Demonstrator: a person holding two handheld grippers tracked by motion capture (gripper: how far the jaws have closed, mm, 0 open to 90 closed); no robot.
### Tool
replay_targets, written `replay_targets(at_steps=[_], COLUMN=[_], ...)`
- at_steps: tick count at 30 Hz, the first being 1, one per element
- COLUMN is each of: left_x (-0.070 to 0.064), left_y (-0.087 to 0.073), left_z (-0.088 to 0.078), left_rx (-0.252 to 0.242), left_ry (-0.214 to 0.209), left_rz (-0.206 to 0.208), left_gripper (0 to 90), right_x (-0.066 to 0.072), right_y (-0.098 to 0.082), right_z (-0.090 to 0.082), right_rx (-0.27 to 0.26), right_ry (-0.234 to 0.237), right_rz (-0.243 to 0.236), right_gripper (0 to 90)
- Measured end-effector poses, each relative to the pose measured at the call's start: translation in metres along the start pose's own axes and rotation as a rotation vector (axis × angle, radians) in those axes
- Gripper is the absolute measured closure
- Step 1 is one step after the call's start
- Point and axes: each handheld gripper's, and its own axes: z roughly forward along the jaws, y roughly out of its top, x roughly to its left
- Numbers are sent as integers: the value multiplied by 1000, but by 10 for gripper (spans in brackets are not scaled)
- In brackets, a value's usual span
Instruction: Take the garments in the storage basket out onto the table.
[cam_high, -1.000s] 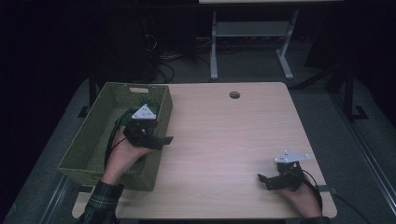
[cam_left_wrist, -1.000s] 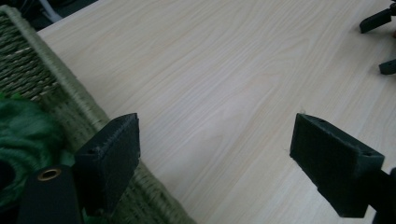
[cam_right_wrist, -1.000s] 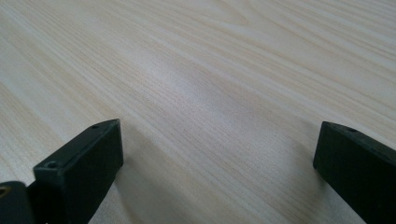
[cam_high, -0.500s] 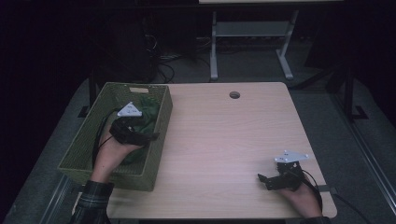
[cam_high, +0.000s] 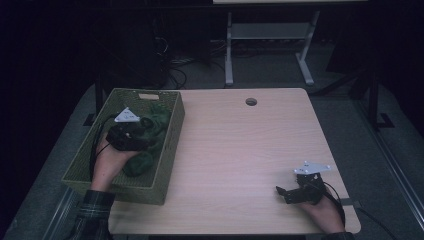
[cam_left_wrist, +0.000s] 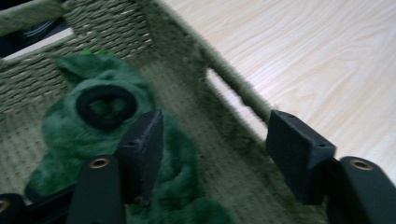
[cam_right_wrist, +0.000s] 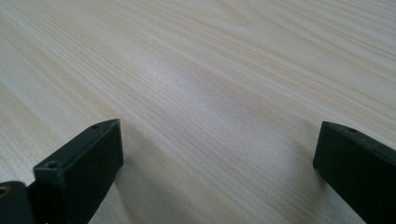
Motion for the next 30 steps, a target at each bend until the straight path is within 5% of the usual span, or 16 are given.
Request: replay_targets(at_steps=[11, 30], left_x=[28, 48], left_y=[-14, -23], left_z=[15, 54], left_rx=[72, 193], left_ry=[74, 91], left_rz=[-55, -141], left_gripper=[407, 332], right_x=[0, 0], right_y=[0, 0], right_z=[0, 0], right_rx=[1, 0], right_ry=[1, 0], right_rz=[2, 3], right_gripper=[10, 10])
